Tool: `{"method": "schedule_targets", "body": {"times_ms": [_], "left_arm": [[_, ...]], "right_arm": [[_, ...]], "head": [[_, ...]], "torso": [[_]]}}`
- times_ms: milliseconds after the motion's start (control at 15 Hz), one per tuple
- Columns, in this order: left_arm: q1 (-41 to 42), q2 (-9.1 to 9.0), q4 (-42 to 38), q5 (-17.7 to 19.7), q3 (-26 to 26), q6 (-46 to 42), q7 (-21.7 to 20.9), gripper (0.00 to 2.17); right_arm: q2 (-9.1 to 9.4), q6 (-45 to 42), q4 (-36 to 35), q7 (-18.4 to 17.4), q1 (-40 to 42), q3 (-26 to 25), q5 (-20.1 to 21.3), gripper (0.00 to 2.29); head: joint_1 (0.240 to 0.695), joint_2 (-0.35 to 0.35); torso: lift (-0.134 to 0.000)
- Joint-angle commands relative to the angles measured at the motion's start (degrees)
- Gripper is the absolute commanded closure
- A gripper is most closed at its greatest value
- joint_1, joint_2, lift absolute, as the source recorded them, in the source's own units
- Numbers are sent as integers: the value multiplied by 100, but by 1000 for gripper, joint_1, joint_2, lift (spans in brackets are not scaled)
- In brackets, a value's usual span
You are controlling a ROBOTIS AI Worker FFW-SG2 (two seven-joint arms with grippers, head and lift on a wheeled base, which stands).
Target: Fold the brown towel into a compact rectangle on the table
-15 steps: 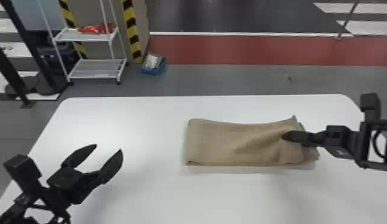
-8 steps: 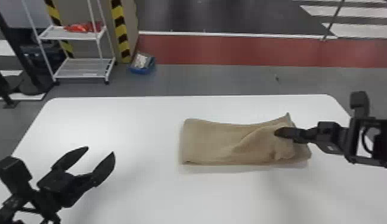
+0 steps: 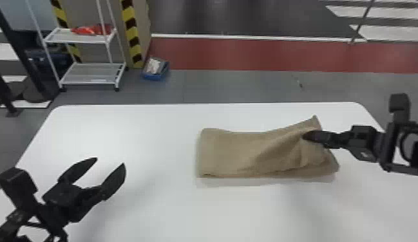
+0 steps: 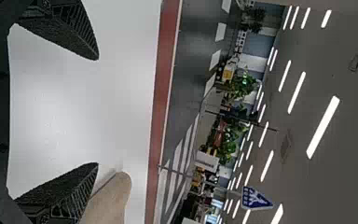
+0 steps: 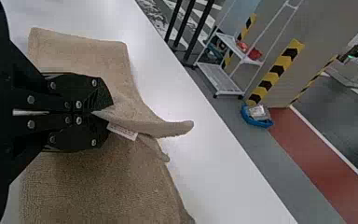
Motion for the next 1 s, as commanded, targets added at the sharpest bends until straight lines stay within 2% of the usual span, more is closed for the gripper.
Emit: {"method": "schedule_targets", "body": {"times_ms": [0,67,133,200,333,400,467,533,600,667,733,800,867,933], "left_arm": [[-53,-15,72,-31,-16,8,-1,73],[-71,-15,98,-31,2,8,-1,73],[-71,-15,98,-31,-7,8,-1,73],[-88,-15,133,-31,-16,8,-10,73],[-114,-15,168,-119,2,8,-10,73],[-114,-15,204,-119,-16,8,-10,73],[-141,-15,230,-119,-16,8,-45,73],[-167,-15,239,-146,-16,8,-36,73],[-158,-15,239,-146,-16,8,-45,73],[-158,-15,239,-146,-16,8,-54,73],[-158,-15,247,-154,-16,8,-54,73],[-167,-15,247,-172,-16,8,-54,73],[-167,-15,247,-172,20,8,-54,73],[-158,-15,265,-163,28,8,-72,73]], "right_arm": [[-4,12,73,13,-14,-124,80,1943],[-39,12,73,5,-111,-203,18,1946],[-39,12,134,22,12,52,150,1943],[-39,12,134,5,126,104,308,1946],[-74,12,134,22,30,-238,62,1946],[-144,12,143,22,30,-71,150,1943],[-135,12,143,49,109,-27,273,1943],[-135,12,152,84,56,-317,-105,1946],[-214,12,152,57,47,-344,-228,1946],[-294,12,266,57,21,69,45,1943],[-206,12,231,136,56,-45,212,1946],[-197,12,161,172,12,-326,-131,1943],[-276,12,152,136,21,-317,-219,1943],[-285,12,310,145,39,52,203,1943]], "head": [[695,-47],[695,-49],[695,-52],[695,-56],[695,-58],[695,-60],[695,-64],[695,-67],[695,-70],[695,-73],[695,-76],[695,-78],[695,-77],[695,-77]], "torso": [[-124],[-124],[-124],[-124],[-124],[-124],[-124],[-124],[-124],[-124],[-124],[-124],[-124],[-124]]}}
